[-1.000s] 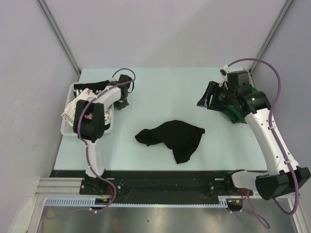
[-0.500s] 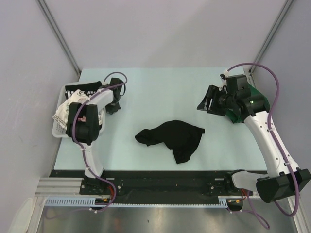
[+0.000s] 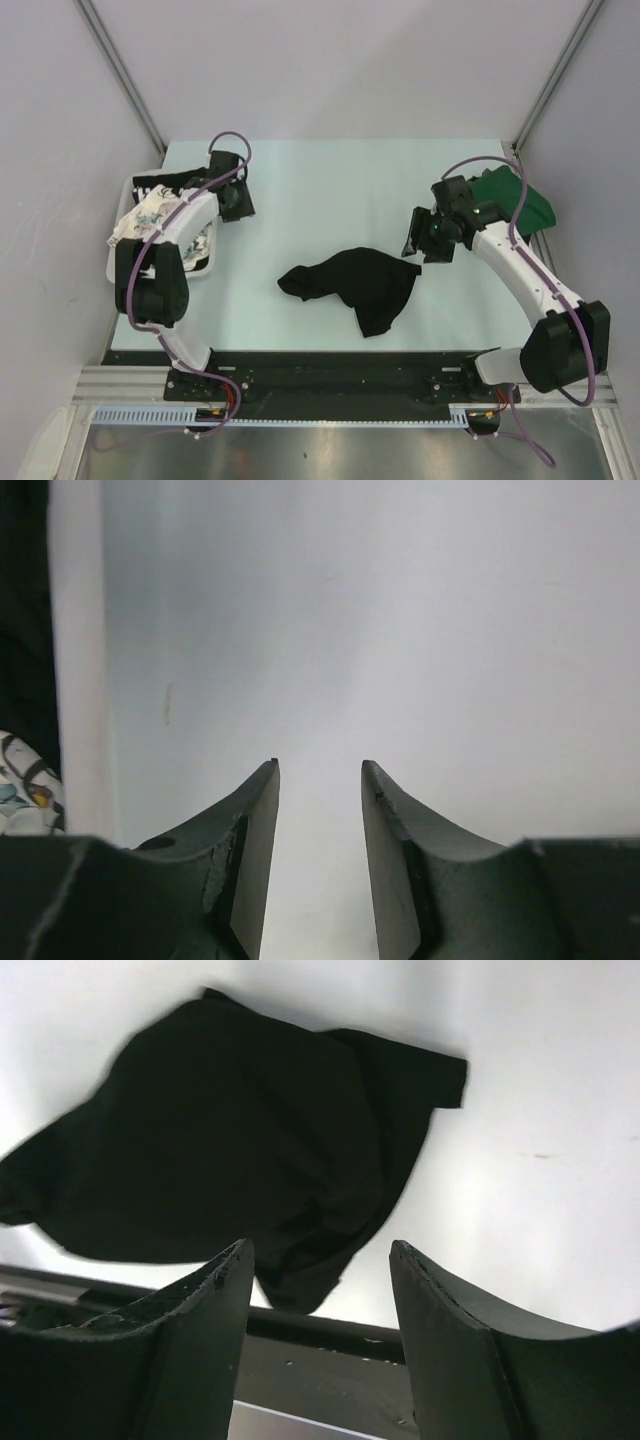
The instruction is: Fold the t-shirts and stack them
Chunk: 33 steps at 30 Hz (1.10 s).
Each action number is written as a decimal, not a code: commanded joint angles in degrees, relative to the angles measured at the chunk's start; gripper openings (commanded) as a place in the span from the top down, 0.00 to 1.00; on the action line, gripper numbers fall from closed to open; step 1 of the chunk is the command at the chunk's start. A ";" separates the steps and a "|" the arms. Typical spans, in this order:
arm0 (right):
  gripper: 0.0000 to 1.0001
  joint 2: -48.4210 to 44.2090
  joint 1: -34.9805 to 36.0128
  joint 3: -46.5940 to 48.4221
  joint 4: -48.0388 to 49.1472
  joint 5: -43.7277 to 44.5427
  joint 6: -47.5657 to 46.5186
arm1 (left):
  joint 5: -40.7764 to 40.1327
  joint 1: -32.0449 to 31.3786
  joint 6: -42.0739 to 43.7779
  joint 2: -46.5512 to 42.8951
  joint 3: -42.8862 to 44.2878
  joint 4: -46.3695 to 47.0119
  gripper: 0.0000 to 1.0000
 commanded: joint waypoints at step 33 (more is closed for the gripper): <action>0.45 17.44 -4.09 -8.69 16.83 8.32 -4.81 | 17.05 -8.71 2.86 -20.02 -2.84 3.31 0.48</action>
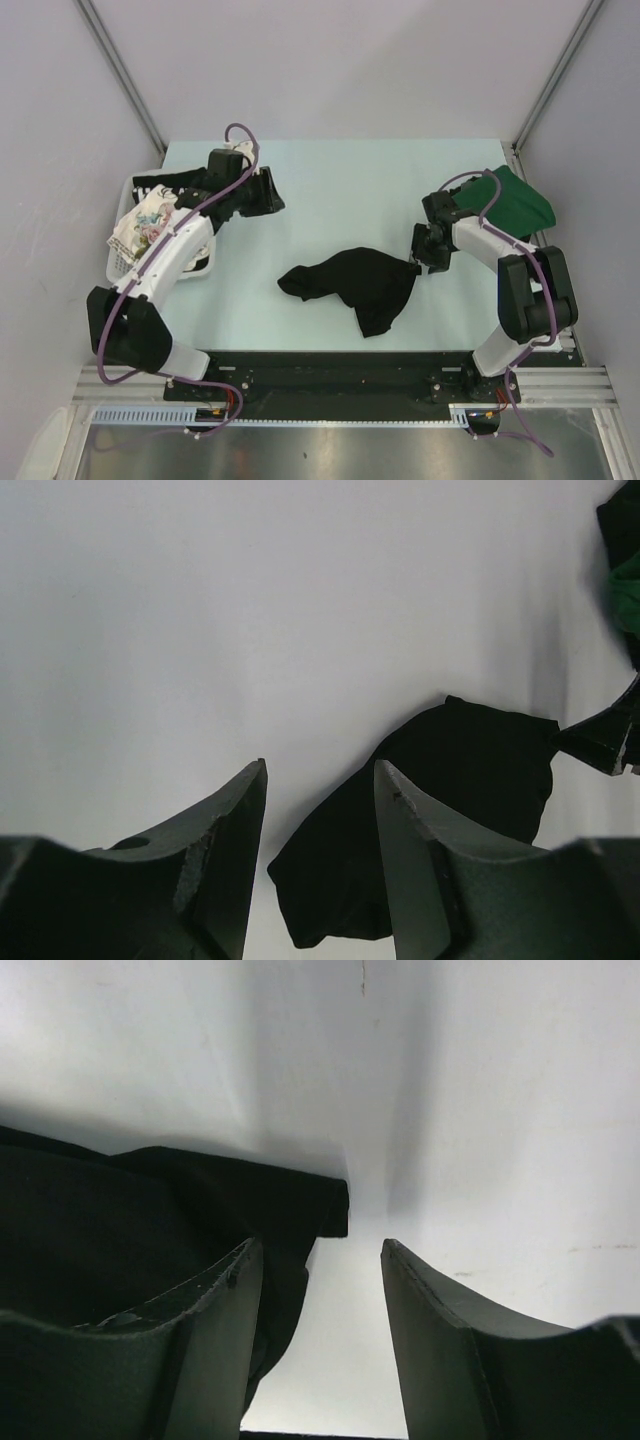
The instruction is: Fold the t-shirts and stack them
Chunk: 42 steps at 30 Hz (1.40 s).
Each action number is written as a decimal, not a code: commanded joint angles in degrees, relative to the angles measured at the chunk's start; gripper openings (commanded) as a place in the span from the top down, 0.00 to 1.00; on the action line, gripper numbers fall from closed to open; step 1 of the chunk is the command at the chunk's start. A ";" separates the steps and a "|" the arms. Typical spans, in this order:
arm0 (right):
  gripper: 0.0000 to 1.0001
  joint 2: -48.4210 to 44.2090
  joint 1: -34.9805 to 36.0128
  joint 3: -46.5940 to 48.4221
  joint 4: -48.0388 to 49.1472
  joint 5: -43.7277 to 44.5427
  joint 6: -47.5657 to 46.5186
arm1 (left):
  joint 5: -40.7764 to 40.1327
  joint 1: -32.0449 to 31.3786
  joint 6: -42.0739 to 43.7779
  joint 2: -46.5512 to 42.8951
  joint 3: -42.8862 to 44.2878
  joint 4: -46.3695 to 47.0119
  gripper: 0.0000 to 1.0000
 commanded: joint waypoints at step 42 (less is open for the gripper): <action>1.00 2.86 7.57 60.90 -4.42 -10.05 -5.14 | -0.22 -1.13 -0.12 -7.90 -6.19 0.75 0.47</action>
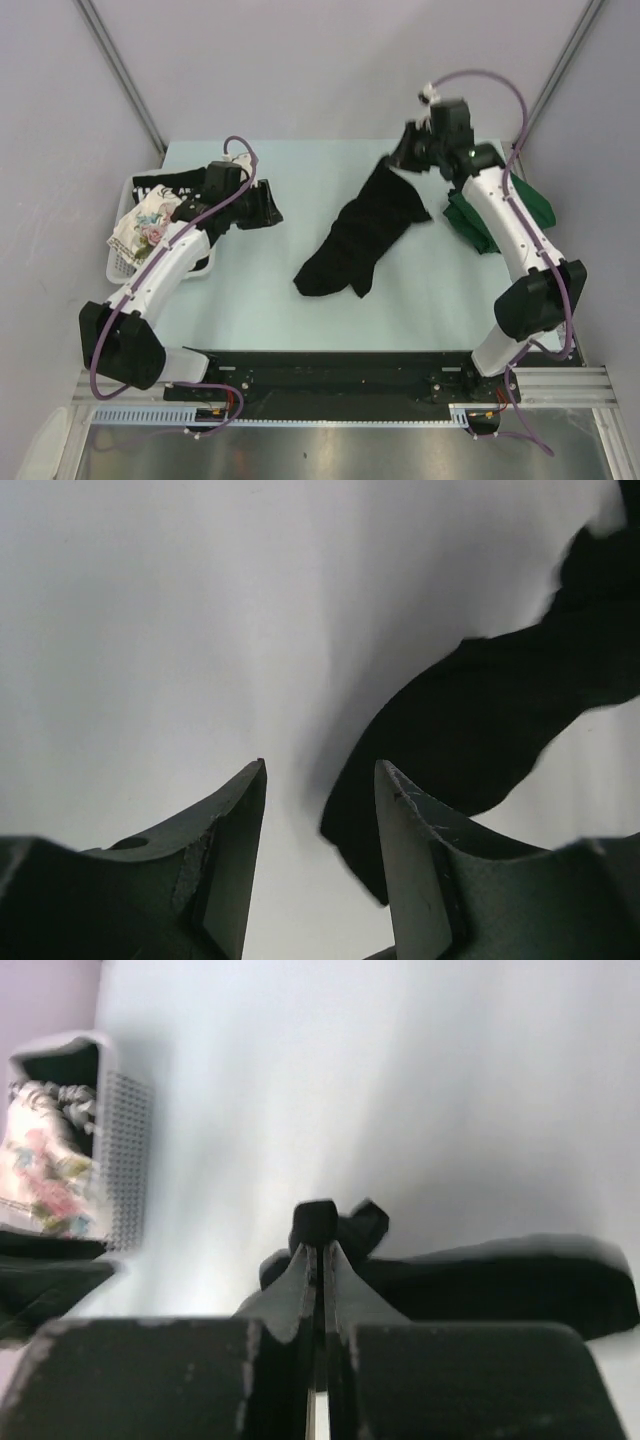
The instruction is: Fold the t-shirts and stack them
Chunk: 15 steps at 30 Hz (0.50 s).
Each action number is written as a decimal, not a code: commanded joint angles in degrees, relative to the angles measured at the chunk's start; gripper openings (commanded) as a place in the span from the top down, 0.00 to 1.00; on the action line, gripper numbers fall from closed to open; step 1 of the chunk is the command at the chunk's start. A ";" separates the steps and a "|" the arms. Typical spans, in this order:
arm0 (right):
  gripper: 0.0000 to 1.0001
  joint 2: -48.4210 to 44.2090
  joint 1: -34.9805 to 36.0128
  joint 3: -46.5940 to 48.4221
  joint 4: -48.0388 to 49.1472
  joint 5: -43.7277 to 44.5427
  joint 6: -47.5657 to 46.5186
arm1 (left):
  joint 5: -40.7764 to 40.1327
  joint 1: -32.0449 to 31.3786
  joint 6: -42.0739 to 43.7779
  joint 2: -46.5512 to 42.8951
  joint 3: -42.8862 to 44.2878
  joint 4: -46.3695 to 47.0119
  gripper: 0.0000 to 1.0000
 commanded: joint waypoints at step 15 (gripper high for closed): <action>1.00 -0.51 2.71 33.86 -11.11 12.22 -12.35 | 0.26 -0.48 -1.35 -4.44 -4.18 4.83 0.47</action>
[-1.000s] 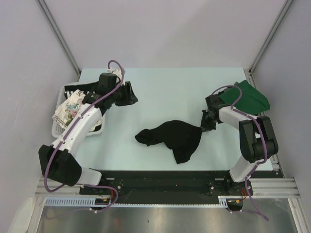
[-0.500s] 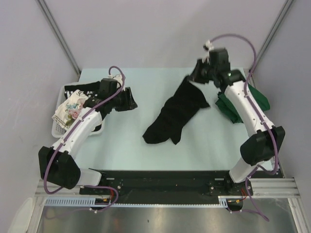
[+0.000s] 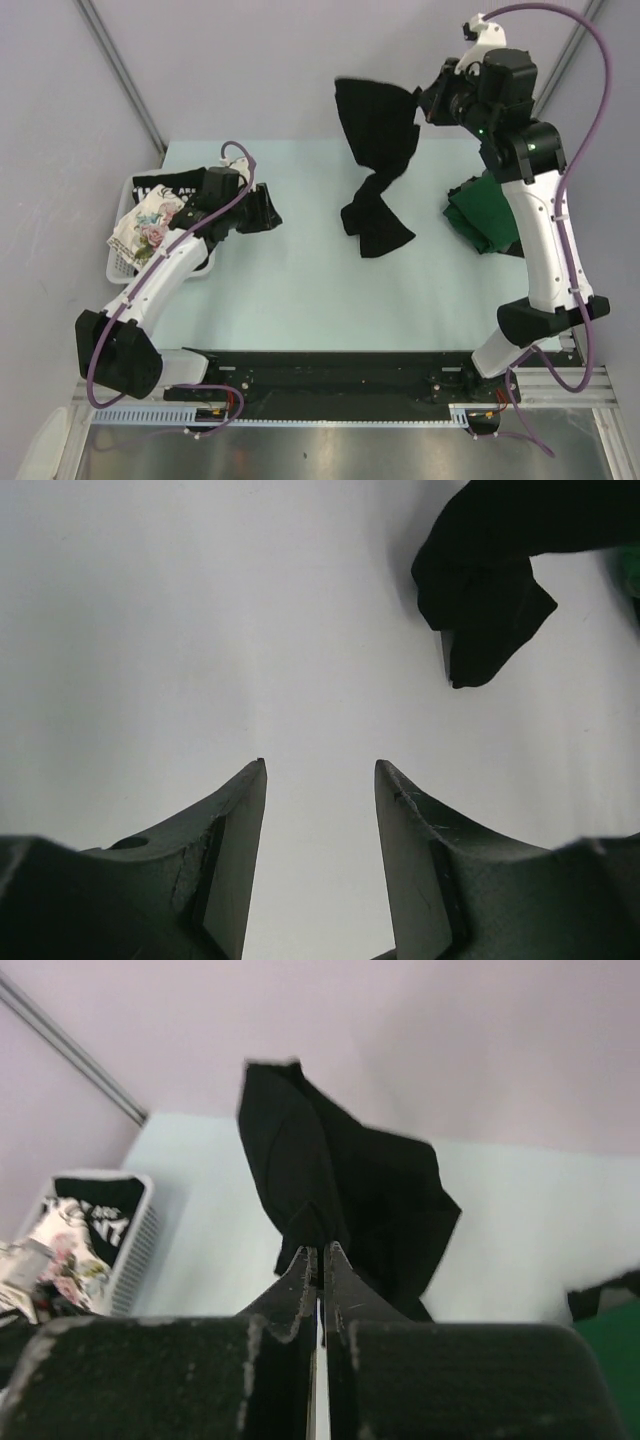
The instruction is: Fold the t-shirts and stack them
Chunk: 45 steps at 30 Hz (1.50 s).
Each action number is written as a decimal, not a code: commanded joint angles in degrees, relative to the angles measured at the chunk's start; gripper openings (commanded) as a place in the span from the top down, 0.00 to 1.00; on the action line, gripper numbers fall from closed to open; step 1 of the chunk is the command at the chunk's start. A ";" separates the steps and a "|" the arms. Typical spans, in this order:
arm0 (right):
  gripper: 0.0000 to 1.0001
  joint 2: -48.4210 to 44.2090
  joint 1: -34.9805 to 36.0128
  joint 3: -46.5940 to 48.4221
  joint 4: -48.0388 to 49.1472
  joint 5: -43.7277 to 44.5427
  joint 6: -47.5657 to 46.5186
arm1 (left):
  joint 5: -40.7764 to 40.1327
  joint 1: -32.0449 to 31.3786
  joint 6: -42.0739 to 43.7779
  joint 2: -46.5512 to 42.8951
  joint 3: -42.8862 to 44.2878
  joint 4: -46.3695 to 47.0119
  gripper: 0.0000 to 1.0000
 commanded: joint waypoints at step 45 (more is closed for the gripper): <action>1.00 9.42 -2.83 6.66 2.61 3.14 -7.44 | -0.51 -4.03 -3.99 0.71 -4.99 8.84 0.51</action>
